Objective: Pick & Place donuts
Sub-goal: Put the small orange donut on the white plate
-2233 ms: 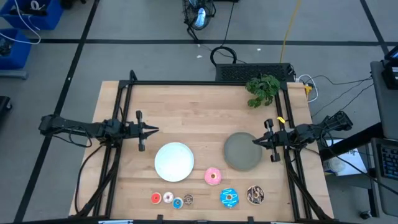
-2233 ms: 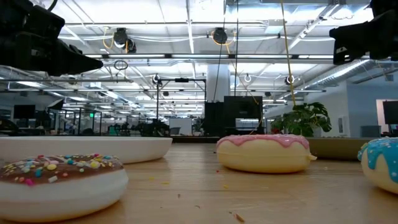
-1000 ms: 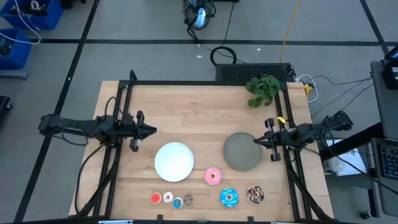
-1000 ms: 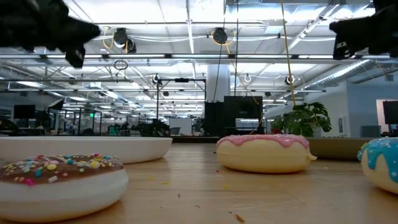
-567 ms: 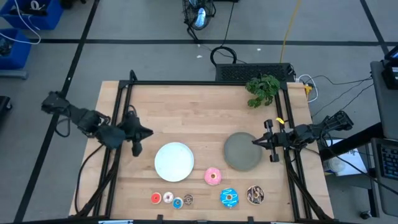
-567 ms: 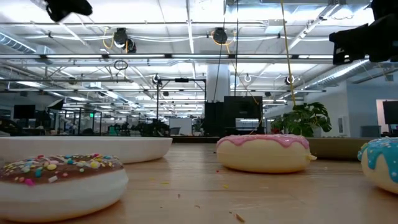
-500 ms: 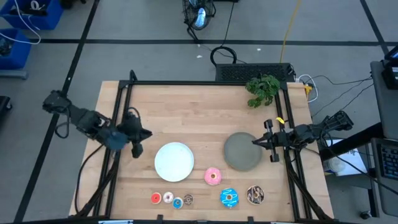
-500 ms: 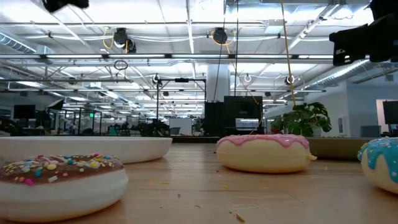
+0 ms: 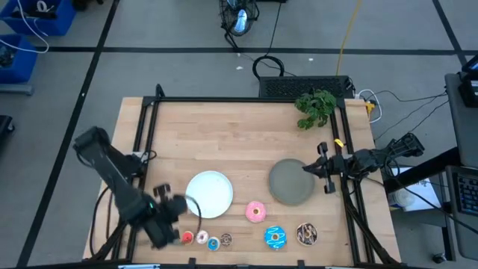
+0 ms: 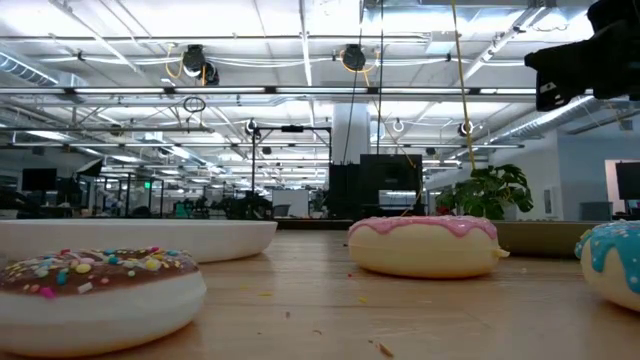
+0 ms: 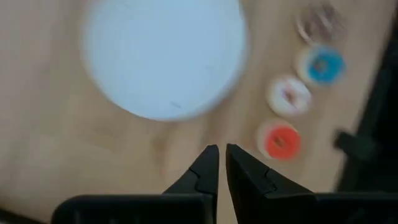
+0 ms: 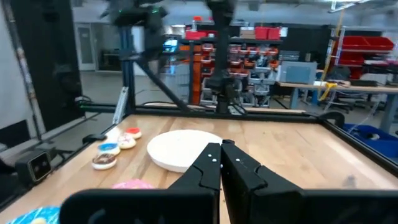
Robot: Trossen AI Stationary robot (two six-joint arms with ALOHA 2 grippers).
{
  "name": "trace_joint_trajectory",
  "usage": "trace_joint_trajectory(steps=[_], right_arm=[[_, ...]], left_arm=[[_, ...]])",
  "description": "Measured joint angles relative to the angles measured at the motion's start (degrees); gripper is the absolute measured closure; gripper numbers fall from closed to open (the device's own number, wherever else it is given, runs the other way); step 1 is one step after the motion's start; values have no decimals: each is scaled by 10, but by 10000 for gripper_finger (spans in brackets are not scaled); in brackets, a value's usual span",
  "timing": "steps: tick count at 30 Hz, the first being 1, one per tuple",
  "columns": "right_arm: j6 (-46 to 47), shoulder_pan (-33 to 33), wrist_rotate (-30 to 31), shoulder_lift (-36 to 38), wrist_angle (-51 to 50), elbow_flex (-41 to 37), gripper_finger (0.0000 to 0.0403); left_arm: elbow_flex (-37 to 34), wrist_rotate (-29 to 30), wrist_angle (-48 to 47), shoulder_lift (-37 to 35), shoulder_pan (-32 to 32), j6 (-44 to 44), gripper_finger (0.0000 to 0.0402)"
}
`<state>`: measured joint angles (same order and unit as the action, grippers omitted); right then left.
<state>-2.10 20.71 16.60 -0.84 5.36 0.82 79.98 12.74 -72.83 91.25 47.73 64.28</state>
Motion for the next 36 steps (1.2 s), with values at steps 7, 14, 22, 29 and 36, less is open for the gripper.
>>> trace_joint_trajectory(steps=[7, 14, 22, 29, 36], right_arm=[[-4, 0, 1, 0, 9, 0, 403], [-17, 0, 1, 0, 9, 0, 403], [-20, 0, 0, 0, 8, 0, 403], [-16, 0, 0, 0, 8, 0, 403], [-16, 0, 0, 0, 8, 0, 403]], left_arm=[[24, -38, 1, 89, 24, 6, 366], [24, -69, 9, 138, 25, -11, 343], [24, -40, 116, 145, 21, -56, 198], [18, -31, 148, 145, 21, -58, 100], [-19, -40, 206, 145, 23, -87, 72]])
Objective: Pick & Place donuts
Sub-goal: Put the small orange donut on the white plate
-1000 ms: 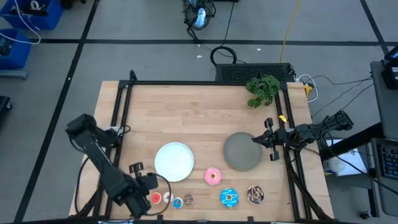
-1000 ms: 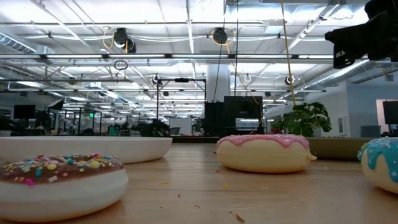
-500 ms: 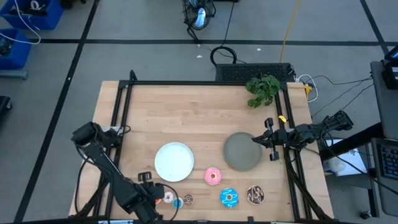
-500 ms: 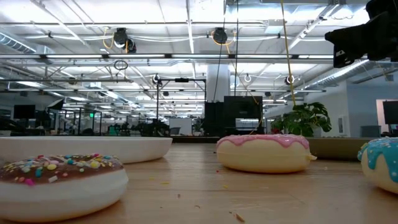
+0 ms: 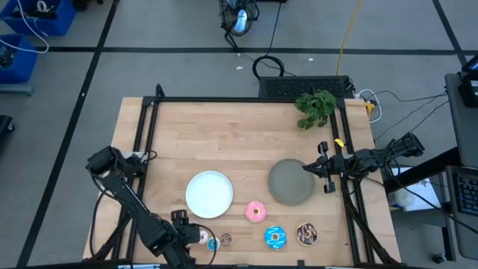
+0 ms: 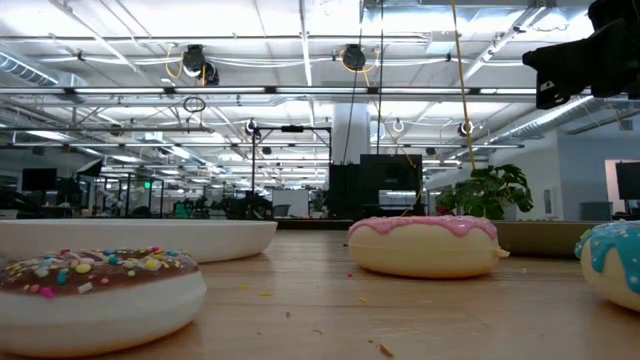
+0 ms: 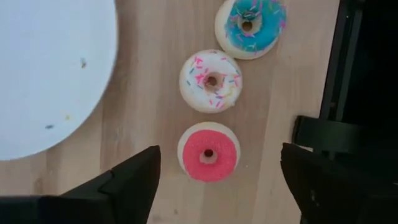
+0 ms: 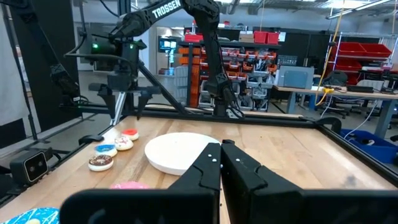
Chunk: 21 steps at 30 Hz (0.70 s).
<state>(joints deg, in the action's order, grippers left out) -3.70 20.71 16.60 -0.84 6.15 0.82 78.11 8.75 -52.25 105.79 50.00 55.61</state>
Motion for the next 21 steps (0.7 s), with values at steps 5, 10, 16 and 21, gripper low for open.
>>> trace_joint_trajectory(steps=[5, 10, 16, 21], right_arm=[[19, 0, 0, 0, 0, 0, 403], [22, 0, -2, 0, 1, 0, 403], [22, 0, -2, 0, 0, 0, 403], [33, 0, -2, 0, 0, 0, 403]], left_arm=[[-33, 1, 28, 0, 0, -1, 78], [-57, -25, 34, 0, -6, -5, 75], [-74, -14, 71, 0, -6, -6, 65], [-79, -13, 77, 0, -6, -7, 64]])
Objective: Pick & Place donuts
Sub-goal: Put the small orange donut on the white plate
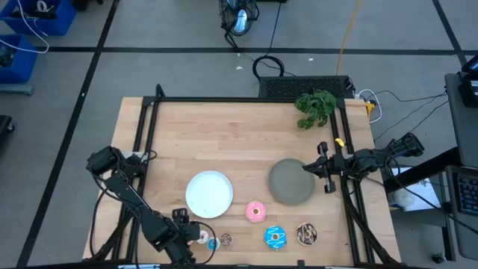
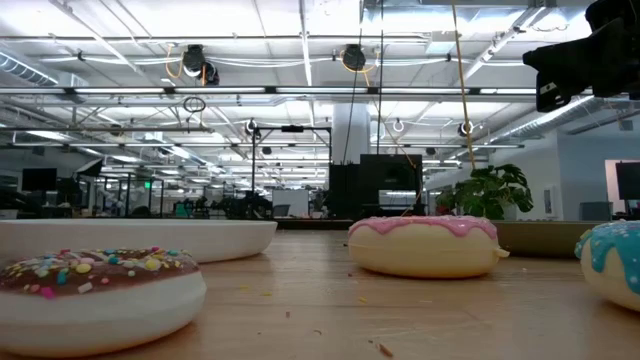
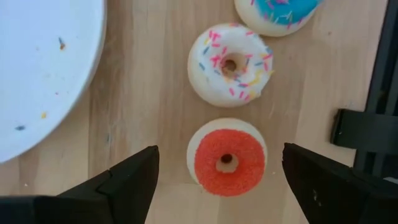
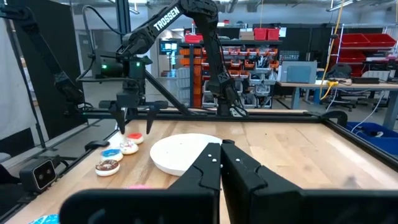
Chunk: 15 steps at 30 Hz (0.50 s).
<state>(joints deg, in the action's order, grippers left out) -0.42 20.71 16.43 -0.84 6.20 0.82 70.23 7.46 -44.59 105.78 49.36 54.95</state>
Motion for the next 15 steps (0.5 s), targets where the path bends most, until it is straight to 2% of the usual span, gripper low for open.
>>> trace_joint_trajectory(steps=[6, 15], right_arm=[[0, 0, 0, 0, -2, 0, 403], [0, 0, 0, -1, -5, 0, 403]], left_arm=[[1, -1, 15, 11, 0, -11, 64], [3, -34, 32, 57, -2, -46, 64]])
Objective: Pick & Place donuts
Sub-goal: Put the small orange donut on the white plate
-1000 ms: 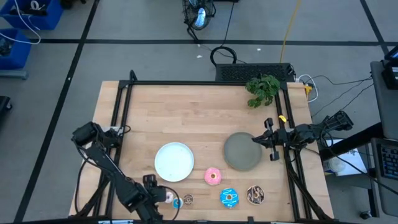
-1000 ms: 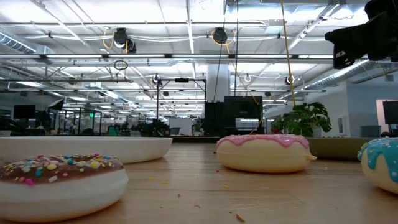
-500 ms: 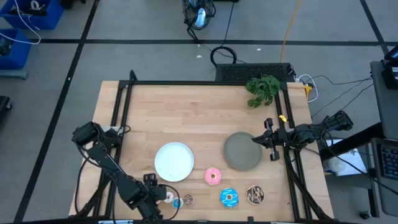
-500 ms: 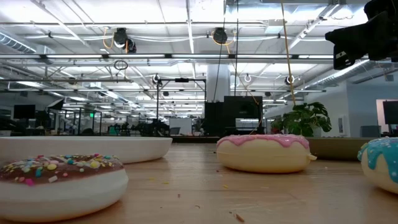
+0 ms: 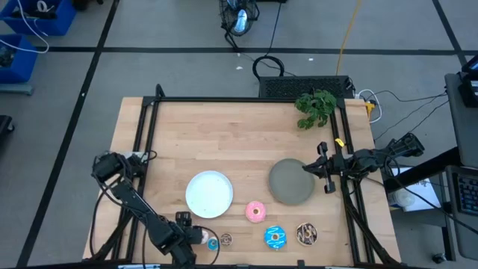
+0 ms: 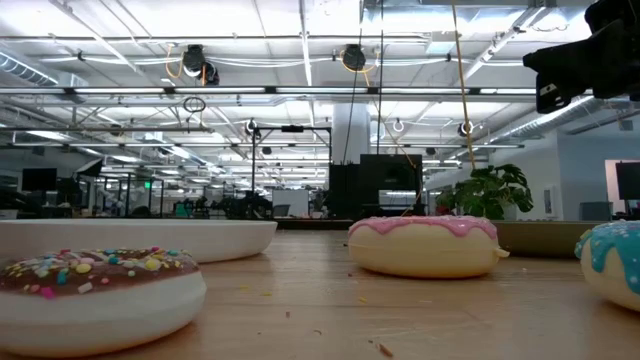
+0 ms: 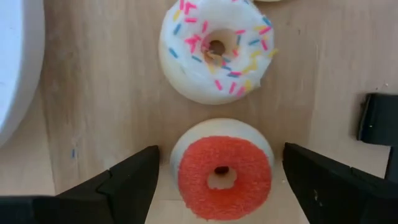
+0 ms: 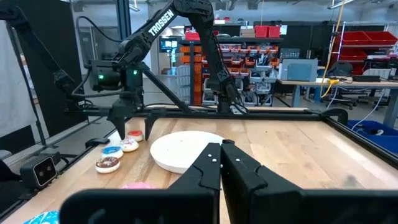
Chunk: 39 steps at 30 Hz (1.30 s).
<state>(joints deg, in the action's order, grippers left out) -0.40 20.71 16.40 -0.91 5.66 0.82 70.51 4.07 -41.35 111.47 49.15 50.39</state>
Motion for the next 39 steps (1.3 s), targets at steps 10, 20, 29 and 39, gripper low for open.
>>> trace_joint_trajectory(steps=[10, 20, 29, 39], right_arm=[[0, 0, 0, 0, 1, 0, 403], [-1, 0, 0, 0, 1, 0, 403], [-2, 0, 0, 0, 1, 0, 403], [-2, 0, 0, 0, 1, 0, 403]], left_arm=[[-1, -2, -3, -2, 0, 8, 64], [-2, -2, -5, -1, -1, 12, 113], [-2, -2, -9, -4, -1, 36, 171], [-4, 3, -41, -58, -13, 53, 172]])
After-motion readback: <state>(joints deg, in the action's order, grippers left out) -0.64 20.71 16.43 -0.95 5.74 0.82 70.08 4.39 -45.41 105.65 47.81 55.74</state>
